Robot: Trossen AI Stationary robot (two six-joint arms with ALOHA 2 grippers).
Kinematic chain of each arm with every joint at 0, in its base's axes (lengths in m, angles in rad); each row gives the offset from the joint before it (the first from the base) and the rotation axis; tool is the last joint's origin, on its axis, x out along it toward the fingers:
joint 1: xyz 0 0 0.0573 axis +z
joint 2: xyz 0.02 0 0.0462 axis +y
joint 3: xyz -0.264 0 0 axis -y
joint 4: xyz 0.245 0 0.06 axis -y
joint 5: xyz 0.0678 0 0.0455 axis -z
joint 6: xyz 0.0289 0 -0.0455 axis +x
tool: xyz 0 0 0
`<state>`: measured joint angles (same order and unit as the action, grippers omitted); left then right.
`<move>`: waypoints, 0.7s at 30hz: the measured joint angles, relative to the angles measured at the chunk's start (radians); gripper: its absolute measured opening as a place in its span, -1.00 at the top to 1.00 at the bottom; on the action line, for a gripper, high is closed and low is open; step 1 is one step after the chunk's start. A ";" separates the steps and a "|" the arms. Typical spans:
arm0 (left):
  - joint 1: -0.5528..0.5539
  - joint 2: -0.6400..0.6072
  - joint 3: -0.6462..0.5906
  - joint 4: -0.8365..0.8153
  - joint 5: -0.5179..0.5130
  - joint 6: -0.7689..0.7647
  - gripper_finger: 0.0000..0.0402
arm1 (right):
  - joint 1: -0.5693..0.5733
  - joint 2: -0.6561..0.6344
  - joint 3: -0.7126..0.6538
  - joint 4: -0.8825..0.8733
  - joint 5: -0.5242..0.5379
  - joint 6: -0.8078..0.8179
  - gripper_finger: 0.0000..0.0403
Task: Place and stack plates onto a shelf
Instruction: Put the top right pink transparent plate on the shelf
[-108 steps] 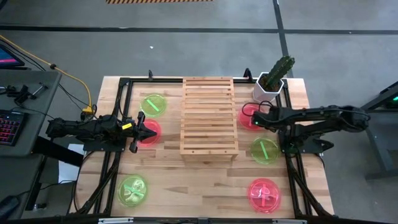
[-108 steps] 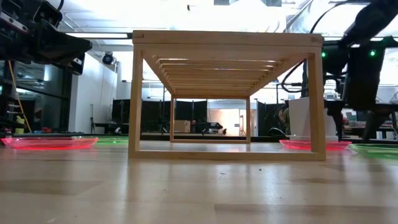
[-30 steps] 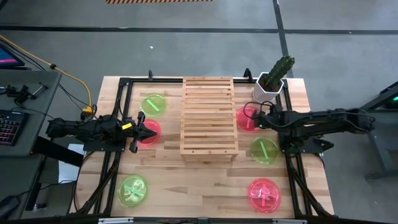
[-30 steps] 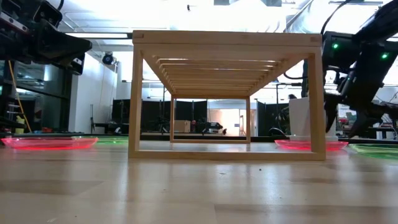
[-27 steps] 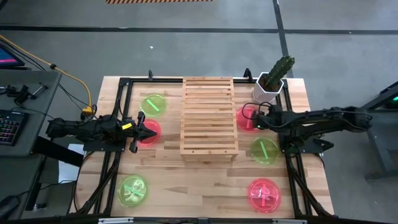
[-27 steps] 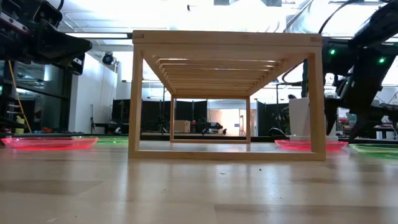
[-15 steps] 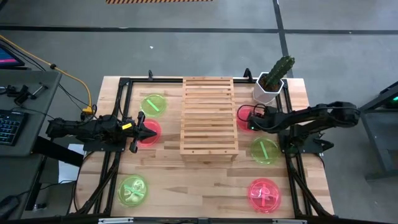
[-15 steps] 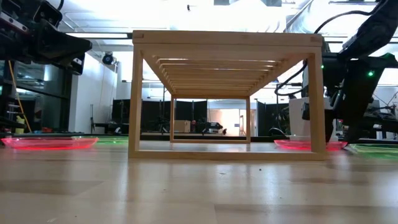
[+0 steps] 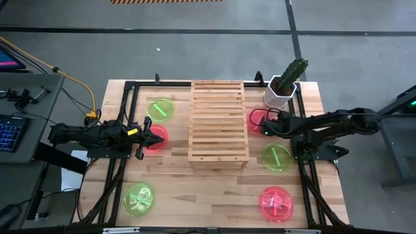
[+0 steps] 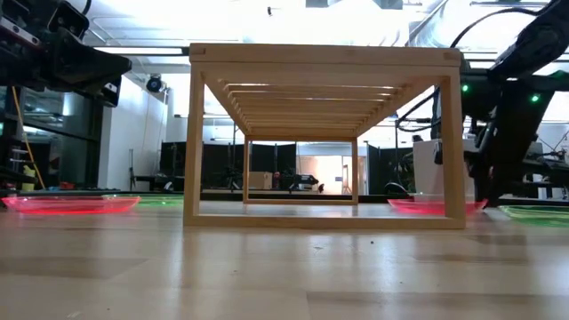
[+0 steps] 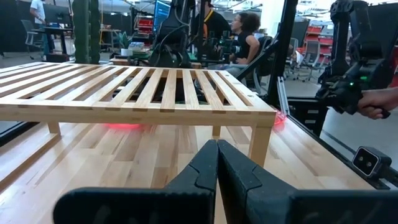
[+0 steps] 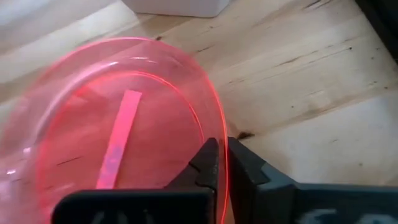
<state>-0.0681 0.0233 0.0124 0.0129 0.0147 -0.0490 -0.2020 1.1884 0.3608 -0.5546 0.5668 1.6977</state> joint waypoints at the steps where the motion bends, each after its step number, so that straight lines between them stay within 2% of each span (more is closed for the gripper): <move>1: 0.000 0.000 0.000 0.000 0.000 0.000 1.00 | 0.000 -0.022 0.000 -0.001 0.000 -0.008 0.99; 16: 0.000 0.000 0.000 0.000 0.000 0.000 1.00 | 0.000 -0.446 0.000 -0.043 0.008 -0.151 1.00; 21: 0.000 0.000 0.000 0.000 0.000 0.000 1.00 | -0.003 -0.530 0.000 -0.134 -0.065 -0.137 1.00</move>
<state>-0.0681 0.0233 0.0123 0.0129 0.0146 -0.0490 -0.2047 0.6580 0.3607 -0.6882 0.5018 1.5607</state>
